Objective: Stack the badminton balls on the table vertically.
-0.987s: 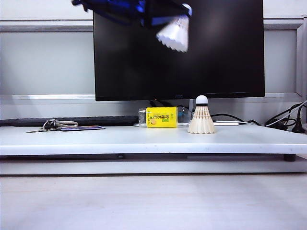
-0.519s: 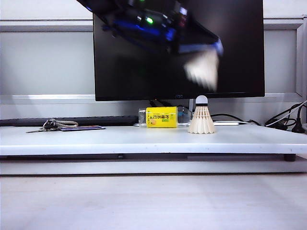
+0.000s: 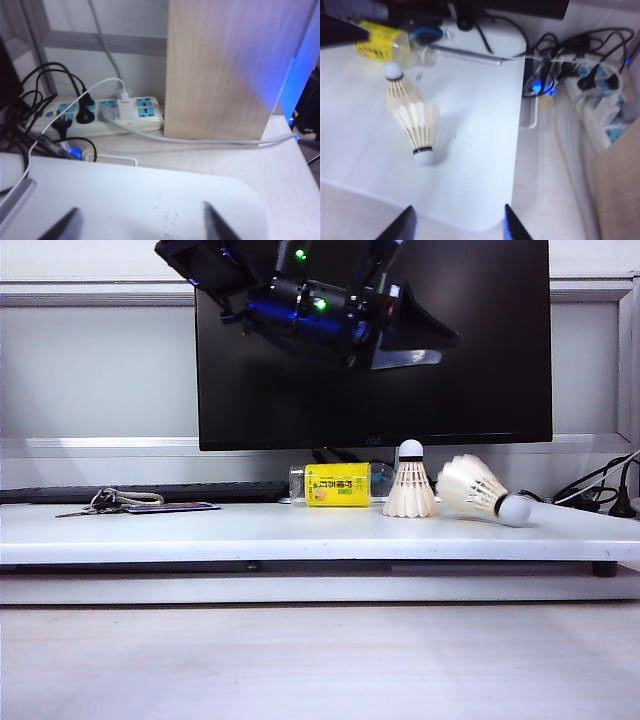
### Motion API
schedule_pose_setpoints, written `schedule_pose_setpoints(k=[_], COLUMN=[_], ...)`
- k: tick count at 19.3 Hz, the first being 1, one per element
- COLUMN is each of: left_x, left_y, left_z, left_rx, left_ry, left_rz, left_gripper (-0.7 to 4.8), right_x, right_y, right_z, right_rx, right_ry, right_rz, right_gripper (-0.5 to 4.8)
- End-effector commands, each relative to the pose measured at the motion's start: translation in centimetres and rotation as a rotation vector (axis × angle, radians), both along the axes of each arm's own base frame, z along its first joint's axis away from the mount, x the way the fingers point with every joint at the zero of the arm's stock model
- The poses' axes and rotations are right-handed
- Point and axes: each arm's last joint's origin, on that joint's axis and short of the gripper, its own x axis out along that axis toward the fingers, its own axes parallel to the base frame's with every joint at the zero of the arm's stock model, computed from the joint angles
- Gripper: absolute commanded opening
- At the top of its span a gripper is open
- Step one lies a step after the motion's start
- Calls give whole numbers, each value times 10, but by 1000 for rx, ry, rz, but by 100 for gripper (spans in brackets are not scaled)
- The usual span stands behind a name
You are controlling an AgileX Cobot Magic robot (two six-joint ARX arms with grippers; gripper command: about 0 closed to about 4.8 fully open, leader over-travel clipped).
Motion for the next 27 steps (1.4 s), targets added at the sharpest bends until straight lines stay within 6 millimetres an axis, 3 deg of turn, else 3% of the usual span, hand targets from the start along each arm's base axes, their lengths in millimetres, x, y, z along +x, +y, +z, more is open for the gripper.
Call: schedule_pose_setpoints(k=[1, 5, 10, 13, 15, 19, 23, 27], left_x=[-9, -34, -84, -88, -89, -92, -99, -114], left_y=[8, -4, -36, -48, -53, -61, -73, -86], left_z=[8, 3, -39, -36, -34, -31, -30, -30], left_rx=[0, 143, 930, 892, 896, 881, 845, 805], left_ry=[12, -172, -680, -739, -817, -921, -966, -979], left_rz=[-153, -227, -309, -298, -293, -306, -302, -346], left_gripper=[336, 332, 332, 332, 331, 331, 304, 304], right_x=[4, 5, 4, 3, 2, -16, -30, -32], right_y=[1, 1, 1, 0, -3, -11, -12, -11], right_z=[-13, -14, -14, -14, -16, -14, -12, -15], right_rx=[0, -1, -2, -8, -57, -61, -7, 6], right_ry=[19, 21, 21, 20, 32, 5, -25, 12], right_rz=[0, 0, -1, -16, -114, -261, -227, -197], right_gripper=[229, 229, 229, 229, 229, 229, 229, 229])
